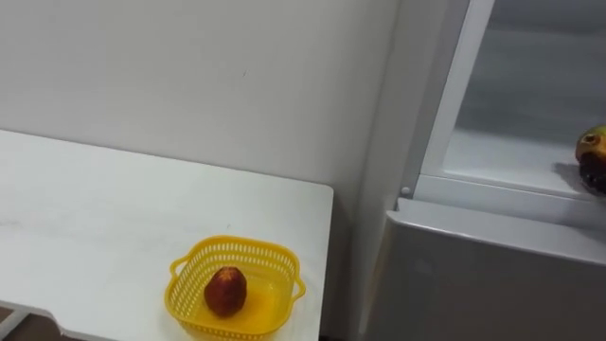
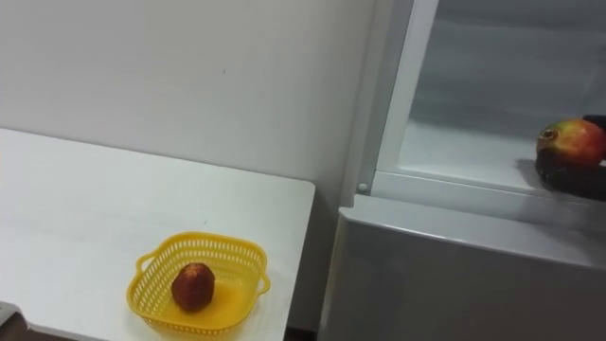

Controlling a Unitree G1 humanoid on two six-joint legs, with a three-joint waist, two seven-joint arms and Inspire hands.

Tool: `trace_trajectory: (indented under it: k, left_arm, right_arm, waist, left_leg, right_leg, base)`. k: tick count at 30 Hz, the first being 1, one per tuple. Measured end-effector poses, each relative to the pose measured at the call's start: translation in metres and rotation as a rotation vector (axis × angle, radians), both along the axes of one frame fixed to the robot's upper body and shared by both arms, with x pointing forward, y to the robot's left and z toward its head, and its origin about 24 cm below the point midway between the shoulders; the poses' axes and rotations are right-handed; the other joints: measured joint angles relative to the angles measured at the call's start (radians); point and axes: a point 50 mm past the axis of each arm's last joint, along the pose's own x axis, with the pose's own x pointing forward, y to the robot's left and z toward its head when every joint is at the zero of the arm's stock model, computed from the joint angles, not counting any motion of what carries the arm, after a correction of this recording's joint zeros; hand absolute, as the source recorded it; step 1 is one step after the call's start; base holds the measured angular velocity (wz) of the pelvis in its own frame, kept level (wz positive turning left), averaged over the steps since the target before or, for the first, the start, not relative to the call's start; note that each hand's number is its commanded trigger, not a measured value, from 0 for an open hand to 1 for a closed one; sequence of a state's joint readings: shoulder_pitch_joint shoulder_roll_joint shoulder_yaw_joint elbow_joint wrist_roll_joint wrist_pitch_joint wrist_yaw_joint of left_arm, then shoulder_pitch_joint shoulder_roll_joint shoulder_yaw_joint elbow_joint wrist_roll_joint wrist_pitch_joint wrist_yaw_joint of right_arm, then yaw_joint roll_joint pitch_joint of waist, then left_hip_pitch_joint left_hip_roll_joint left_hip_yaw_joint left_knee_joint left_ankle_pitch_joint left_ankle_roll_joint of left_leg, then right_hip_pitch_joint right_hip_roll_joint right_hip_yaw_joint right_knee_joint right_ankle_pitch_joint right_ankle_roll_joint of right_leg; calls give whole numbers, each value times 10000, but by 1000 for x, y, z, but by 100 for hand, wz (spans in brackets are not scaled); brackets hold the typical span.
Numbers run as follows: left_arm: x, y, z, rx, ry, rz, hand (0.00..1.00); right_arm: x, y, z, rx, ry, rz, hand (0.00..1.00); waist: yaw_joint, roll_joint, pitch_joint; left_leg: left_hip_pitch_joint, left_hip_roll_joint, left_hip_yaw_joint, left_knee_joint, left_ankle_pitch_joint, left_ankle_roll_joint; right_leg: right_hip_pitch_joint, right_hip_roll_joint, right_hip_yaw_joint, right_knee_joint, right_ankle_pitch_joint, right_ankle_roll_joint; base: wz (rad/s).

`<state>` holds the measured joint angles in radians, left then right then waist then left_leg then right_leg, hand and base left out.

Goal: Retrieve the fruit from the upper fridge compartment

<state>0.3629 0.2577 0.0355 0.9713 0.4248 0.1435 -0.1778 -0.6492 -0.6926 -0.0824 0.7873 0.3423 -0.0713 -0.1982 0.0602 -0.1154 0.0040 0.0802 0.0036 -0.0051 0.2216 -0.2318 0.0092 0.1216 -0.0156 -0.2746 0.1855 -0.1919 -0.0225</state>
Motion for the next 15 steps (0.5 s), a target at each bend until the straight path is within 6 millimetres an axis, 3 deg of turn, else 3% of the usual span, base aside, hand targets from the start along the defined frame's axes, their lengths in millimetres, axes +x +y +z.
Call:
trace_trajectory:
  k: [15]
  left_arm:
    - [8,1,-1,243,-243,-55,0]
  right_arm:
    - [5,1,8,-233,77,180,100]
  waist:
    - [48,-28,19]
  left_leg:
    - [40,9,-7,5,8,-9]
  right_leg:
    - [48,5,-23,-33,0,0]
  base:
    - [0]
